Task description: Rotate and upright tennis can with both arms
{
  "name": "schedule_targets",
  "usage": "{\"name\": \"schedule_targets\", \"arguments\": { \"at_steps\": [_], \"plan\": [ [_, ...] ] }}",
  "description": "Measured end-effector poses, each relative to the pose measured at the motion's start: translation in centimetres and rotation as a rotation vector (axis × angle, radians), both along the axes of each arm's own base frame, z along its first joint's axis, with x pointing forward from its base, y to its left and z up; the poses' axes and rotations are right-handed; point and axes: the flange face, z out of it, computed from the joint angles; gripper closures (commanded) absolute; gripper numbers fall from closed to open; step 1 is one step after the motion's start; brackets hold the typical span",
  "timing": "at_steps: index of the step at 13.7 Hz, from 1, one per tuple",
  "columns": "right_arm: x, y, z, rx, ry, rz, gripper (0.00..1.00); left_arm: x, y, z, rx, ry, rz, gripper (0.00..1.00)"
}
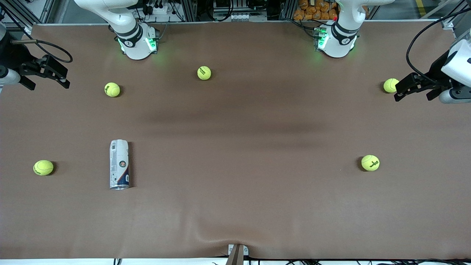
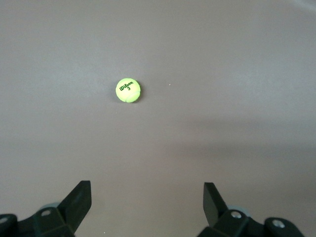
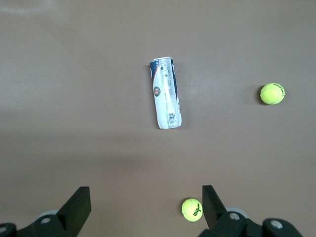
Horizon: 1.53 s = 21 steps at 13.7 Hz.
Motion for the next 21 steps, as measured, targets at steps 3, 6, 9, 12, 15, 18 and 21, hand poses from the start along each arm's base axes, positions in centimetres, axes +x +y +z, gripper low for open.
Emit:
{"name": "schedule_targets", "arguments": {
  "at_steps": [3,6,9,12,15,18,21],
  "plan": [
    [0.0,0.0,0.0,0.0,0.001,0.002,0.0,0.0,0.0,0.0,0.0,0.0,0.0,0.0],
    [0.0,0.1,-0.2,-0.001,0.004,0.004,0.0,0.0,0.0,0.0,0.0,0.004,0.0,0.0],
    [0.0,0.1,-0.5,-0.001,0.008,0.008,0.0,0.1,0.1,-0.4,0.001,0.011,0.002,0.0],
    [0.0,0.2,-0.6,-0.002,0.01,0.011,0.0,0.2,0.4,-0.7,0.001,0.017,0.008,0.0],
    [0.0,0.3,-0.9,-0.002,0.015,0.013,0.0,0.2,0.5,-0.7,0.001,0.017,0.009,0.0],
    [0.0,0.3,-1.1,-0.002,0.019,0.014,0.0,0.2,0.5,-0.7,0.001,0.017,0.008,0.0],
    [0.0,0.3,-1.1,-0.003,0.021,0.014,0.0,0.2,0.4,-0.7,0.001,0.017,0.008,0.0]
  ]
}}
